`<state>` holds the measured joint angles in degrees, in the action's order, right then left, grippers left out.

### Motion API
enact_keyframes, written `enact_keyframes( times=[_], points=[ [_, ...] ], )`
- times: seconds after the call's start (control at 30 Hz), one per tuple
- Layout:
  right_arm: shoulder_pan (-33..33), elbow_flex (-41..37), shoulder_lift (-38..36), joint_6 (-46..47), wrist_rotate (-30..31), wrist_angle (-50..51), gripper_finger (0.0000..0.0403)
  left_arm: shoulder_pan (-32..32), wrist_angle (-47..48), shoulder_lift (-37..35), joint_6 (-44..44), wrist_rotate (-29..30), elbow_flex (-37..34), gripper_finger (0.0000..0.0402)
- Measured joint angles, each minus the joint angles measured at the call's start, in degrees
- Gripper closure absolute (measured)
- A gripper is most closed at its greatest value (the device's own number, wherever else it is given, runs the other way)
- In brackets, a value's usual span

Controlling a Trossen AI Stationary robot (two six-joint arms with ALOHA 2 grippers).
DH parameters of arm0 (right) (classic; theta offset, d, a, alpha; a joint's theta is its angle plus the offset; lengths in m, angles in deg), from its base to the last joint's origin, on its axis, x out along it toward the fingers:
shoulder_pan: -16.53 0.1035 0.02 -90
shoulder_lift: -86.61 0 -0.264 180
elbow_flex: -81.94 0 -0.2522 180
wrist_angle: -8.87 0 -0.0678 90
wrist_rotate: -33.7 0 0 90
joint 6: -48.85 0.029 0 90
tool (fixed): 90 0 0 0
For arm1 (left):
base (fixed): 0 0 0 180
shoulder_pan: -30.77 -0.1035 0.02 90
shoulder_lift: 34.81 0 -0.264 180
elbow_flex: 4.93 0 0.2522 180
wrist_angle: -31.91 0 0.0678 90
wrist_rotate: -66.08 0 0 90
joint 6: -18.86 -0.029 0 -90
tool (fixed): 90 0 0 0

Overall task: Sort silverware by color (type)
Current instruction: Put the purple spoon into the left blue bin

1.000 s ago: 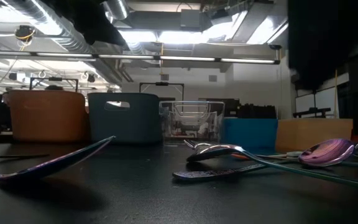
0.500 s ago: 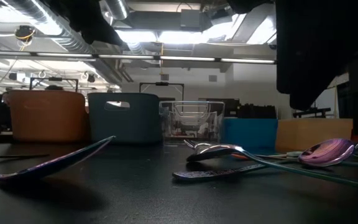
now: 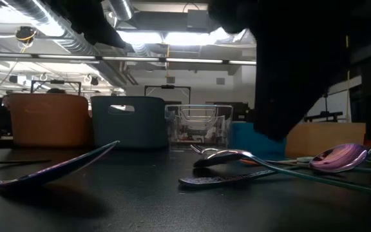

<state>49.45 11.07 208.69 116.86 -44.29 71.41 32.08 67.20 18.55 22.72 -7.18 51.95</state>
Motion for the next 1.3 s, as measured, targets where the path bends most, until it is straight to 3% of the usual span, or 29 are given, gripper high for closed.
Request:
enact_keyframes(
  times=[0.9,1.3],
  points=[
    [-0.8,-0.6,-0.5,-3.0,-6.7,-1.1,0.0262,0.0,1.1,0.0,0.5,0.8,0.0,0.0373],
    [0.6,-0.6,-0.5,-13.3,-9.5,-2.8,0.0262,0.0,1.0,0.0,3.3,0.2,0.0,0.0373]
  ],
)
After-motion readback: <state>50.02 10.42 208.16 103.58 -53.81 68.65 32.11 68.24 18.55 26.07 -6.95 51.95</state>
